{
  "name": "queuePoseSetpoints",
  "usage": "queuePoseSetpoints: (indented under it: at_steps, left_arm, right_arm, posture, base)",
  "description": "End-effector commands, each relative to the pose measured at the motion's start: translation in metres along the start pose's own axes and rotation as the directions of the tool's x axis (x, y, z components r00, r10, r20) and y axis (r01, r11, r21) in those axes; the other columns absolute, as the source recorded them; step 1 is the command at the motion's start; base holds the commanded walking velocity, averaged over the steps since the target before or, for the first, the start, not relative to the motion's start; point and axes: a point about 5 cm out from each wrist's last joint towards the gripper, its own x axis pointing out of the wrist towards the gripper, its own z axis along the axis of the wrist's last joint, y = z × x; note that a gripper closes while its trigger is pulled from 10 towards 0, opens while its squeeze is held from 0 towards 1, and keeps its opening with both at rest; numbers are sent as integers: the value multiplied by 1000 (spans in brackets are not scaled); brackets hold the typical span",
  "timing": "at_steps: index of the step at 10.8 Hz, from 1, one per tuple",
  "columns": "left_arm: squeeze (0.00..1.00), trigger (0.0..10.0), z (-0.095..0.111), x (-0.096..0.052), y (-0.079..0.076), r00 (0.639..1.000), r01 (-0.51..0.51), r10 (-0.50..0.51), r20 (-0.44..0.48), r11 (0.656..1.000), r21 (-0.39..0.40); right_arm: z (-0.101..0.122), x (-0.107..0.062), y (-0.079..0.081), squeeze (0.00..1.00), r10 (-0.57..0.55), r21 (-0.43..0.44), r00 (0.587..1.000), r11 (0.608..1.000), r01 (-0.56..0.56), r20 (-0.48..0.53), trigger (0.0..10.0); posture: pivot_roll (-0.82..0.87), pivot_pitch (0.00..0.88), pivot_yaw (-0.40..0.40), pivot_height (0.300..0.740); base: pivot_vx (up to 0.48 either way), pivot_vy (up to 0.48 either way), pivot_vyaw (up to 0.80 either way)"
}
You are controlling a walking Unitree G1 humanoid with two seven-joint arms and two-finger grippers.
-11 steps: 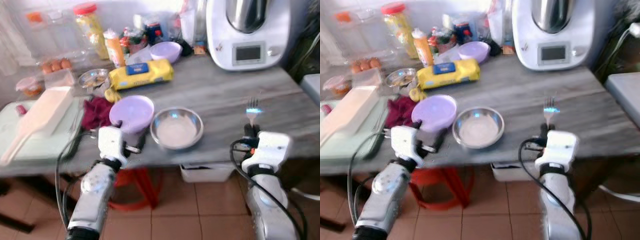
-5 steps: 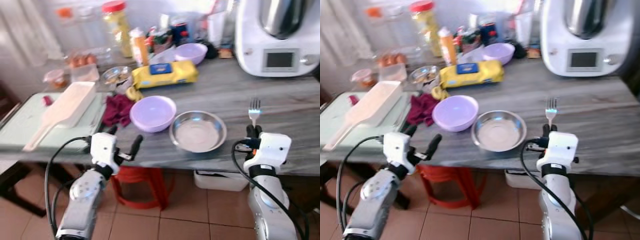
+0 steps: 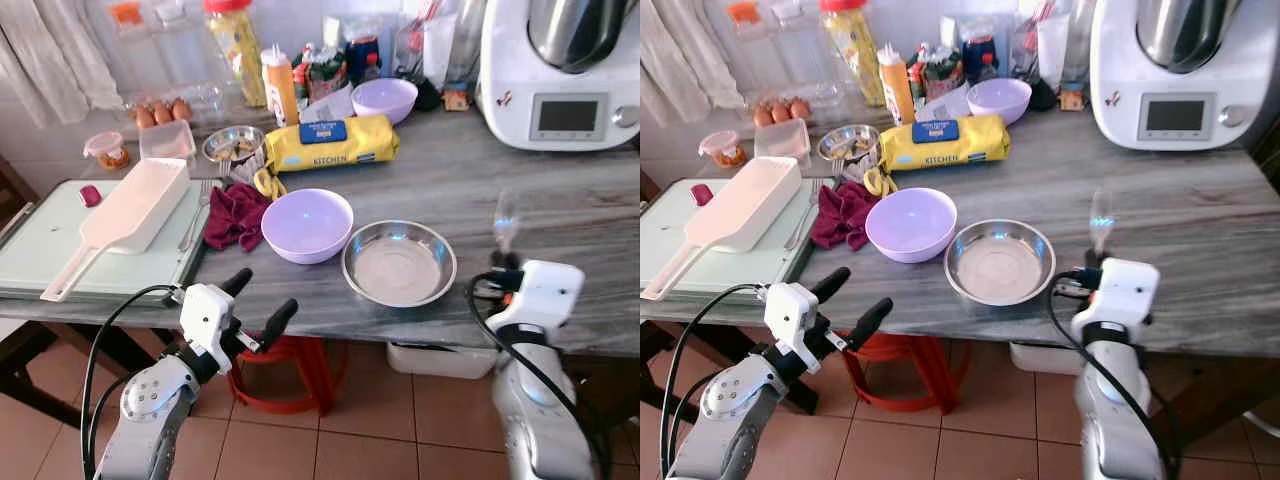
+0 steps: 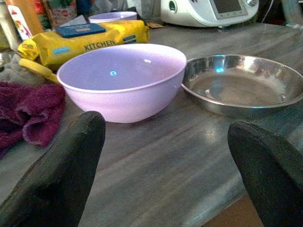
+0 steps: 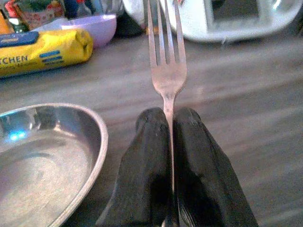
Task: Setting the table
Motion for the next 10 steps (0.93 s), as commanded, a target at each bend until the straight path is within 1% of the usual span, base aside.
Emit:
queuePoseSetpoints:
  at_steps: [1, 2, 3, 4, 5, 6, 8, 9, 10]
  left_arm:
    - [0, 10000, 1, -3, 0, 1000, 16, -16, -5, 1000, 4]
    - [0, 10000, 1, -2, -2, 999, 33, -33, -6, 999, -3]
    - [0, 10000, 0, -1, -4, 998, 59, -59, -8, 998, -1]
    - [0, 10000, -1, -1, -6, 997, 78, -78, -10, 997, -6]
    - [0, 10000, -4, -2, -8, 997, 79, -79, -15, 997, -11]
    - [0, 10000, -5, -2, -9, 997, 81, -82, -17, 997, -15]
    - [0, 10000, -5, -2, -9, 996, 86, -86, -18, 996, -14]
    - [0, 10000, -5, -2, -10, 996, 87, -87, -16, 996, -14]
    - [0, 10000, -5, -1, -11, 996, 91, -91, -14, 996, -15]
  right_arm:
    - [-1, 3, -1, 0, -12, 39, 1000, 999, 13, -24, 10000]
    - [-4, 6, -2, 0, -23, 75, 998, 997, 27, -56, 10000]
    - [-5, 10, 0, 0, -25, 136, 997, 990, 35, -79, 10000]
    - [-3, 12, 5, 0, 6, 159, 996, 987, 7, -86, 10000]
    - [-7, 12, 8, 0, 17, 166, 993, 986, 2, -113, 10000]
    - [-10, 14, 10, 0, 32, 213, 989, 977, -1, -144, 10000]
    - [-9, 18, 12, 0, 44, 217, 988, 976, -11, -149, 10000]
    - [-12, 19, 12, 0, 51, 202, 983, 979, -15, -175, 10000]
    - [-12, 20, 9, 0, 50, 204, 983, 979, -13, -177, 10000]
  posture:
    - [-165, 72, 125, 740]
    - [-171, 70, 125, 740]
    - [-173, 68, 125, 740]
    - [-172, 67, 121, 740]
    - [-172, 66, 119, 740]
    - [-169, 65, 117, 740]
    - [-169, 65, 117, 740]
    - [-169, 65, 117, 740]
    - [-171, 68, 122, 740]
  base:
    - [0, 0, 0]
    - [0, 0, 0]
    - [0, 0, 0]
    - [0, 0, 0]
    - [0, 0, 0]
    - [0, 0, 0]
    - [0, 0, 0]
    - [0, 0, 0]
    - [0, 0, 0]
